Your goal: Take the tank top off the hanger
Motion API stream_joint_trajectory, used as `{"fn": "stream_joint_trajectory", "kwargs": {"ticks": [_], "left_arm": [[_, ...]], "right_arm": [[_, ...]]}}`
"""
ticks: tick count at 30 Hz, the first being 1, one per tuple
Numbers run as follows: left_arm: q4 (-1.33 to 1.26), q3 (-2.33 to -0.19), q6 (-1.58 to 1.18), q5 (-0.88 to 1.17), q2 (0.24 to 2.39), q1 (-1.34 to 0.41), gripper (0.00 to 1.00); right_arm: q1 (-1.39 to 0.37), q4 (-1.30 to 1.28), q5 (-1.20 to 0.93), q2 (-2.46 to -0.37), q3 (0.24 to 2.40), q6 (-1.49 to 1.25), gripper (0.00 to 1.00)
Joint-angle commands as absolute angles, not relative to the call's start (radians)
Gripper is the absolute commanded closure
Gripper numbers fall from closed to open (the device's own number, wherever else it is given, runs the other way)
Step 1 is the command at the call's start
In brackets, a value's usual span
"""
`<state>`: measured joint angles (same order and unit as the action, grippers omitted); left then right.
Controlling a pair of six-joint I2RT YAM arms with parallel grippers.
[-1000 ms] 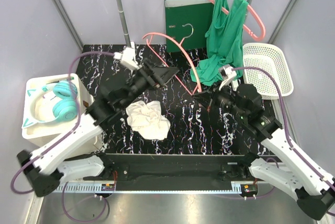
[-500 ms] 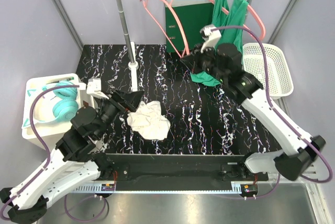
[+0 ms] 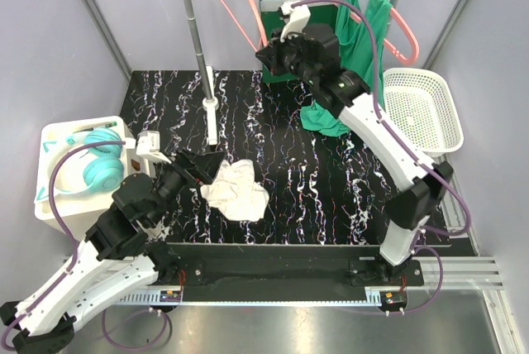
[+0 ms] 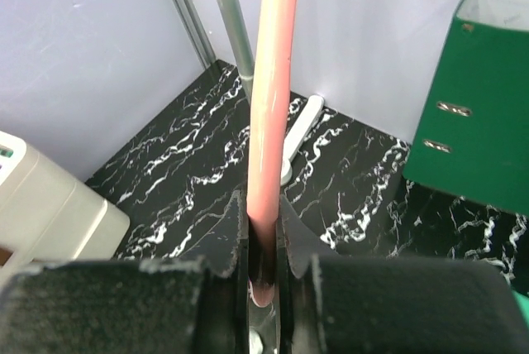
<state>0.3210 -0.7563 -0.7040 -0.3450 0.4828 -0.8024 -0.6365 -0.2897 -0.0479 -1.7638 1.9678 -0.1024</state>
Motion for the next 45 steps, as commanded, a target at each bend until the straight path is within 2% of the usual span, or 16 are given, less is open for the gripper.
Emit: {"fn": "stream_joint_trajectory", "kwargs": {"ticks": [1, 8, 22, 23, 24, 26, 27, 30, 38, 45], "left_arm": [[0.304, -0.742, -0.704, -0.333, 0.457, -0.801, 0.17], [0.321, -0.742, -0.701, -0.345, 0.419, -0.802, 0.18], [0.336, -0.758, -0.696, -0.327, 0.443, -0.804, 0.18], [0.334, -0.758, -0.696, -0.325, 0.445, -0.802, 0.18], [0.334, -0.756, -0.696, -0.327, 0.448, -0.802, 0.18], [0.334, -0.758, -0.693, -0.328, 0.453, -0.804, 0.17], [0.334, -0.758, -0.69, -0.328, 0.462, -0.804, 0.17], [0.336, -0.765, -0.681, -0.328, 0.476, -0.804, 0.17], [0.333, -0.764, -0.664, -0.351, 0.488, -0.802, 0.17], [0.327, -0.753, -0.649, -0.341, 0.485, -0.802, 0.17]], "right_arm": [[-0.637, -0.259, -0.09, -1.839, 2.156, -0.1, 1.0], [-0.637, -0.359, -0.149, -1.98, 2.327, -0.188, 1.0], [-0.637, -0.377, -0.176, -1.954, 2.181, -0.276, 0.99], [-0.637, -0.379, -0.176, -1.95, 2.163, -0.278, 0.94], [-0.637, -0.38, -0.176, -1.942, 2.146, -0.281, 0.77], [-0.635, -0.382, -0.179, -1.908, 2.088, -0.284, 0.6], [-0.637, -0.382, -0.178, -1.876, 2.065, -0.285, 0.44], [-0.637, -0.383, -0.146, -1.795, 1.948, -0.276, 0.26], [-0.638, -0.379, -0.092, -1.542, 1.545, -0.327, 0.04], [-0.676, -0.284, -0.198, -1.39, 1.192, -0.397, 0.0]]}}
